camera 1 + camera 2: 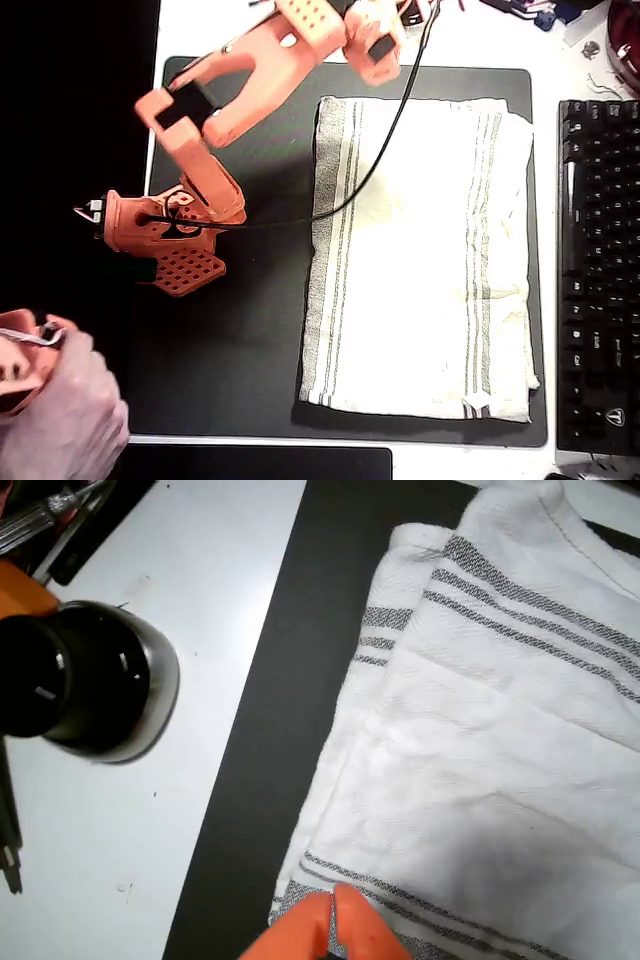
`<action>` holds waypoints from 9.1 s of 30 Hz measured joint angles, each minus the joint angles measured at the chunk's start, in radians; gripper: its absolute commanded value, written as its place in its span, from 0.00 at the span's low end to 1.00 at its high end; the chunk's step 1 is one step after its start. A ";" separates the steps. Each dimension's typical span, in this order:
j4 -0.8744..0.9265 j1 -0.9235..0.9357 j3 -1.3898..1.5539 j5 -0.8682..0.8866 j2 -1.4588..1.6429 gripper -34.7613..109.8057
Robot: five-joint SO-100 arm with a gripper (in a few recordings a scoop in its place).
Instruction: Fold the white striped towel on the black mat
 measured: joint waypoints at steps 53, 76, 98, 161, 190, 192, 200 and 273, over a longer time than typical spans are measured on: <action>-0.158 0.057 -0.117 0.227 -0.534 0.27; -0.112 -0.046 -0.155 0.284 -0.480 0.24; 0.129 0.130 -0.179 0.224 -0.067 0.24; -0.109 1.213 0.370 -0.468 0.186 0.29; 0.442 1.144 0.592 -0.580 1.118 0.29; 0.460 1.184 0.583 -0.584 1.141 0.29; 0.462 1.259 0.531 -0.624 1.129 0.29; 0.054 0.701 1.675 -0.388 1.772 0.24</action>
